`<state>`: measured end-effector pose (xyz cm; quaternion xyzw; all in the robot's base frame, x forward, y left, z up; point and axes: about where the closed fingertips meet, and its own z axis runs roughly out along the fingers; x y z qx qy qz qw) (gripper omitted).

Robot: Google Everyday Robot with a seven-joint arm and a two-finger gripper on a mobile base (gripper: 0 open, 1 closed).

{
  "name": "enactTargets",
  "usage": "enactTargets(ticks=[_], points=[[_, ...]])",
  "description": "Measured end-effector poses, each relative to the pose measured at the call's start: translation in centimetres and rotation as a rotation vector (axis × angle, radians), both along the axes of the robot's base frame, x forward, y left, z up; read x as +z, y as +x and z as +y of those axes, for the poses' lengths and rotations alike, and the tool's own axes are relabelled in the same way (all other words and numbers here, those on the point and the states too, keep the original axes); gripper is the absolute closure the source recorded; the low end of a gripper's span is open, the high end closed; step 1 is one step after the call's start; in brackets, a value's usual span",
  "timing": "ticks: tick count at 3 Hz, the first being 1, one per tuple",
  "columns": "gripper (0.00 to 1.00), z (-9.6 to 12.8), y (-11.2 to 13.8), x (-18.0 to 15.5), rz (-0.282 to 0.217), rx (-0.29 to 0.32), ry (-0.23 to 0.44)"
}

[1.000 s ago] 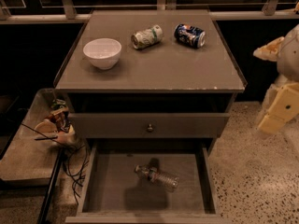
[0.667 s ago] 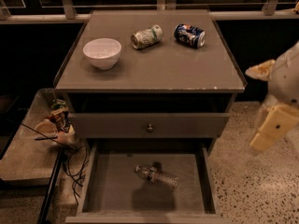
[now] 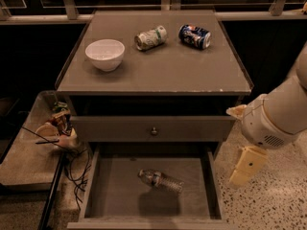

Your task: Pick water bottle from middle drawer and place on counter

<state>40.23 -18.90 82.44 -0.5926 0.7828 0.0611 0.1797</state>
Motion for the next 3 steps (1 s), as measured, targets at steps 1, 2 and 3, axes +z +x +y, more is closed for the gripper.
enactTargets(ticks=[1, 2, 3], points=[[0.00, 0.0, 0.0, 0.0, 0.000, 0.000, 0.000], [0.00, 1.7, 0.0, -3.7, 0.057, 0.014, 0.025], [0.00, 3.7, -0.2, -9.7, 0.120, 0.039, 0.046]])
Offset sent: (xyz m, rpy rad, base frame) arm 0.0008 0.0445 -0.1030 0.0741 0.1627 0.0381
